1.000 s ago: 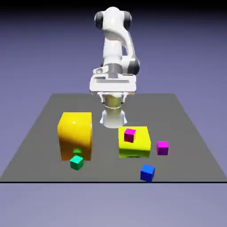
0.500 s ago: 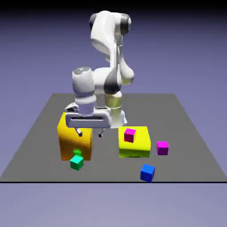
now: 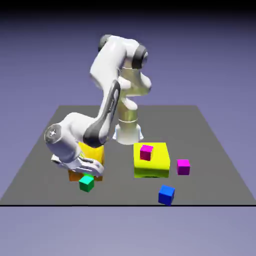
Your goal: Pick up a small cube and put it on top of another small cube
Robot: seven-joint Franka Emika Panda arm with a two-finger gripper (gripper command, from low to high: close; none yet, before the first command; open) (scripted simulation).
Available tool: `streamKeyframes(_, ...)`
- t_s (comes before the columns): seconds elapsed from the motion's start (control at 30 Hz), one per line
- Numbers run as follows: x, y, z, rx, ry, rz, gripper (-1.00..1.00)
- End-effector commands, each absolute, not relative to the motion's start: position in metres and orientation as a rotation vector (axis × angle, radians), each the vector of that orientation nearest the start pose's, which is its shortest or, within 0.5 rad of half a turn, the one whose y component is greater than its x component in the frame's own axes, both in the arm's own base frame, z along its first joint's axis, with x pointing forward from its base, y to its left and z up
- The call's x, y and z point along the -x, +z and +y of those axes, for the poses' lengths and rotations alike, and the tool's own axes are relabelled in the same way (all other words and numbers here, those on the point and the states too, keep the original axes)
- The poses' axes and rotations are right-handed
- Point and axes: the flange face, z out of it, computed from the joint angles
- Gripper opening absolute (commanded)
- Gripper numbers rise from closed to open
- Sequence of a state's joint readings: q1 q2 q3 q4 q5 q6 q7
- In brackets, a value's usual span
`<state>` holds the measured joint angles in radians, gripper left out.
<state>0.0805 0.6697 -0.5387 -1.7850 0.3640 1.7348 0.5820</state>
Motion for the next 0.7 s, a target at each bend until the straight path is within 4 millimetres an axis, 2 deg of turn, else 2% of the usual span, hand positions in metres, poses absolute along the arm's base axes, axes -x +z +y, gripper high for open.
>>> streamKeyframes(0.0,-0.538,0.182,-0.221,2.487,0.991,1.759,0.00)
streamKeyframes(0.17,-0.536,0.146,-0.236,2.420,1.239,1.790,0.00)
streamKeyframes(0.27,-0.511,0.101,-0.223,2.420,1.239,1.789,0.00)
streamKeyframes(0.3,-0.506,0.093,-0.220,2.420,1.239,1.790,0.00)
streamKeyframes(0.33,-0.506,0.093,-0.220,2.420,1.239,1.790,-1.00)
streamKeyframes(0.37,-0.506,0.093,-0.220,2.420,1.239,1.790,-1.00)
streamKeyframes(0.47,-0.532,0.137,-0.234,2.420,1.239,1.789,-1.00)
streamKeyframes(0.5,-0.540,0.147,-0.232,2.417,1.238,1.793,-1.00)
streamKeyframes(0.67,-0.575,0.146,-0.137,2.366,1.220,1.835,-1.00)
